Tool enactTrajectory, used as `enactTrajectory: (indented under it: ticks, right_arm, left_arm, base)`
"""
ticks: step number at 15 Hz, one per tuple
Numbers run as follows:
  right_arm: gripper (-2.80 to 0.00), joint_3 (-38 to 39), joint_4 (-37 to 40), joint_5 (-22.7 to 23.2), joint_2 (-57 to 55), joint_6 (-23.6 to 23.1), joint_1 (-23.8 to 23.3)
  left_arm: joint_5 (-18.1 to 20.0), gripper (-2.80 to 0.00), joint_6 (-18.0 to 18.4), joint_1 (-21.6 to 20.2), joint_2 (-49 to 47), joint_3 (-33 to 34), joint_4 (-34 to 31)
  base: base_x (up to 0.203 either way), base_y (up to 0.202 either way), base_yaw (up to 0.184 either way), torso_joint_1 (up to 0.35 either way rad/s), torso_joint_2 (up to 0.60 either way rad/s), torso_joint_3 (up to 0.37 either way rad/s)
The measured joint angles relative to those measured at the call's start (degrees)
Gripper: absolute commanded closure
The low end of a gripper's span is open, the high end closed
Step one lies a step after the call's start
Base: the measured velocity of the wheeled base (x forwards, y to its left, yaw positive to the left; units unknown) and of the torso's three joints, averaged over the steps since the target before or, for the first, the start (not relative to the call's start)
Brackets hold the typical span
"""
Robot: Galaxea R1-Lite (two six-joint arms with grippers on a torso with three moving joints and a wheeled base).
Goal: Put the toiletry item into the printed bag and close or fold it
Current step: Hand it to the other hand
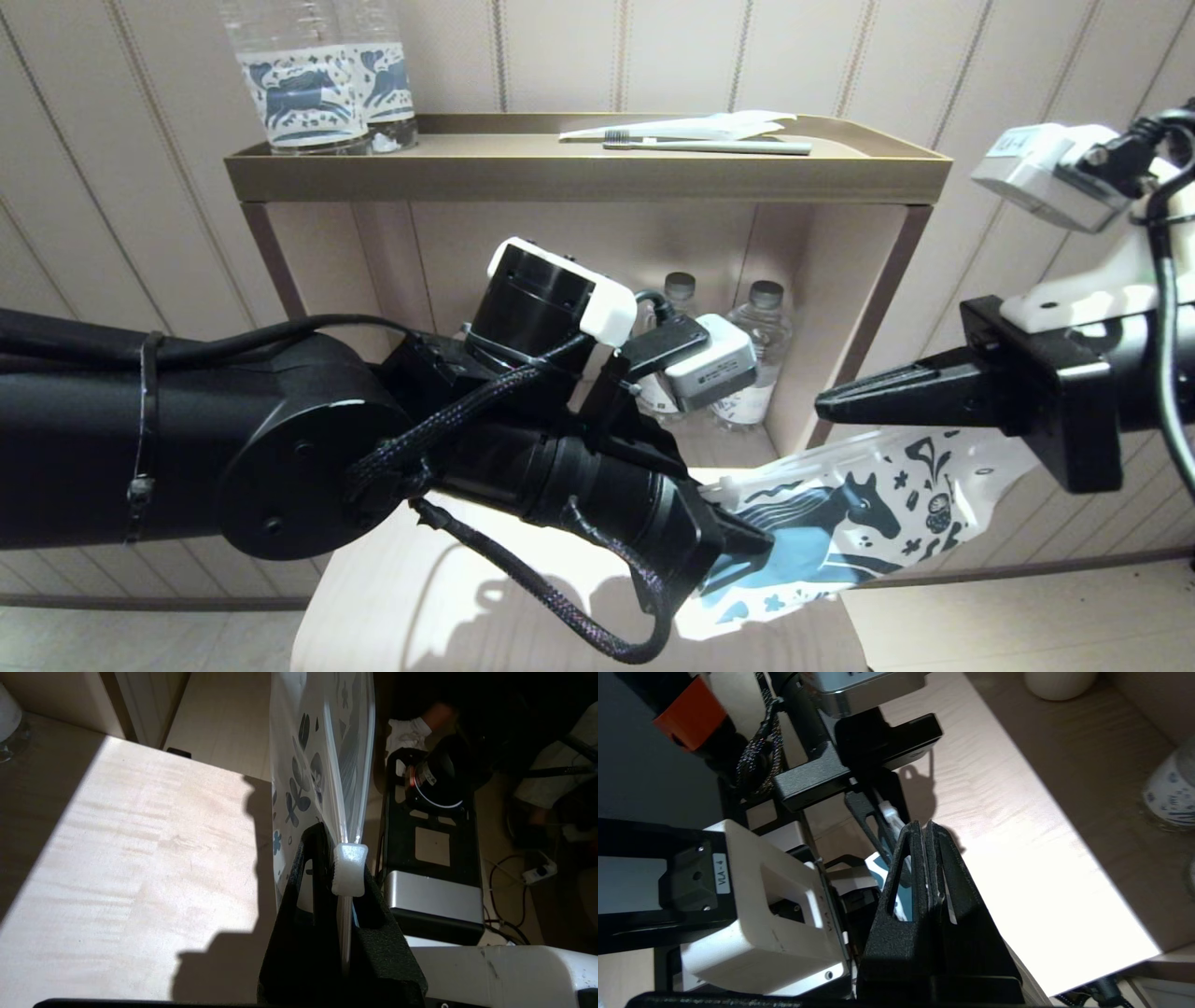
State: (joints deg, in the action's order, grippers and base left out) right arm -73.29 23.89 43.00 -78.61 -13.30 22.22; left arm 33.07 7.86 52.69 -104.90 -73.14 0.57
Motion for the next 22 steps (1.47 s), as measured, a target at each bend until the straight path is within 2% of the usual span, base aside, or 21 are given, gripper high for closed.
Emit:
enactTrajectory:
  ticks: [3,6,7,18,22]
  right_arm:
    - [0.00,0.78,0.20,0.06,-1.13,0.47,3.45]
    - [0.00,0.93,0.66,0.22,-1.92,0.68,4.99]
    - [-2.80,1.18,0.73,0.33,-2.07,0.70,5.55]
    - [-2.80,1.37,0.13,1.05,-4.39,1.10,7.46]
    - [-2.80,1.59,-3.53,1.02,-4.46,1.05,7.38]
  left_arm:
    - [0.00,0.00,0.07,0.23,0.21,-1.64,-4.01]
    - [0.10,0.00,0.07,0.32,1.11,-2.13,-4.77]
    - [0.13,0.00,0.05,0.32,1.26,-2.18,-4.77]
    - [0.68,0.00,-0.23,1.06,2.21,-1.80,-4.36]
    - [0.74,0.00,1.06,1.17,3.11,-0.35,-4.40]
  base:
    - [0.000,0.000,0.000,0.000,0.00,0.000]
    - [0.000,0.000,0.000,0.000,0.00,0.000]
    - [0.000,0.000,0.000,0.000,0.00,0.000]
    - [0.000,0.000,0.000,0.000,0.00,0.000]
    - [0.000,0.000,0.000,0.000,0.00,0.000]
